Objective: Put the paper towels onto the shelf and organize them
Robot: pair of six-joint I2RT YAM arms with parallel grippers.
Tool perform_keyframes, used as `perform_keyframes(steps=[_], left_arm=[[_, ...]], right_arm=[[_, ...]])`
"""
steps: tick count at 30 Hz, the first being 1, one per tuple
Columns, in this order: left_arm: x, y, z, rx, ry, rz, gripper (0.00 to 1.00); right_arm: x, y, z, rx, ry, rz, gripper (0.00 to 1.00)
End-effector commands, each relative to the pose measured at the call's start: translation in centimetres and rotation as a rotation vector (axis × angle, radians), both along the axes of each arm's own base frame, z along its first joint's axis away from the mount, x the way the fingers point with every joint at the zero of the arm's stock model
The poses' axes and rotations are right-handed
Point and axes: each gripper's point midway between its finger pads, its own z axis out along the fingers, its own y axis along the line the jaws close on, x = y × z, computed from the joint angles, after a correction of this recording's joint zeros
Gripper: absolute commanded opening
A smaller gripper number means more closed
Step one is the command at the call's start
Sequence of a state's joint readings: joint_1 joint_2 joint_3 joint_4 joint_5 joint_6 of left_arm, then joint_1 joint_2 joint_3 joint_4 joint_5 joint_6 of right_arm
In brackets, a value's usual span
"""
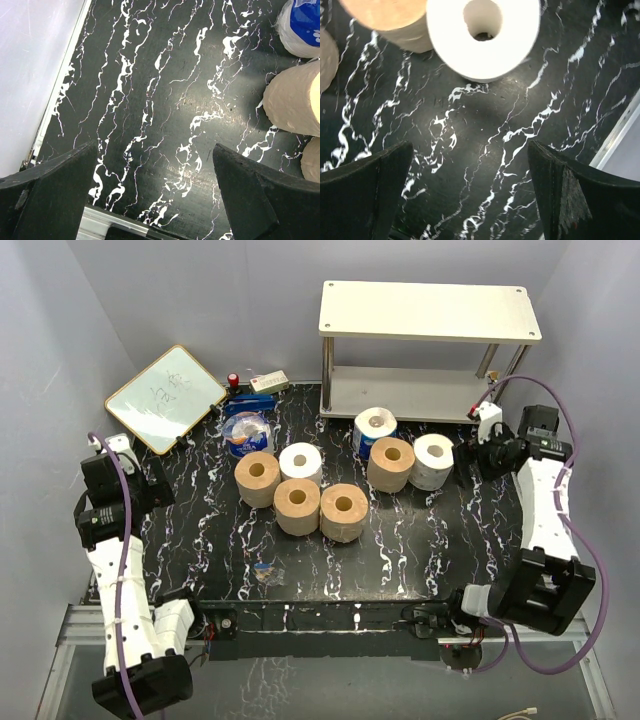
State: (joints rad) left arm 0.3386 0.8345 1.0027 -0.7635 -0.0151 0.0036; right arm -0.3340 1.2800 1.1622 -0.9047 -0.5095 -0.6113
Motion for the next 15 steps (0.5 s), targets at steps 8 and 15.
perform_keyframes(steps=[8,15], left_arm=[[0.0,-0.1,0.7,0.005,-0.016,-0.011,0.98],[-0.2,-0.3,1.2,0.009,-0.04,-0.019,0.98]], right_arm=[[4.4,6.9,0.7,-0.288,-0.003,0.42,0.94],[7.5,7.5,-0.7,-0.29,-0.027,0.41,0.86]])
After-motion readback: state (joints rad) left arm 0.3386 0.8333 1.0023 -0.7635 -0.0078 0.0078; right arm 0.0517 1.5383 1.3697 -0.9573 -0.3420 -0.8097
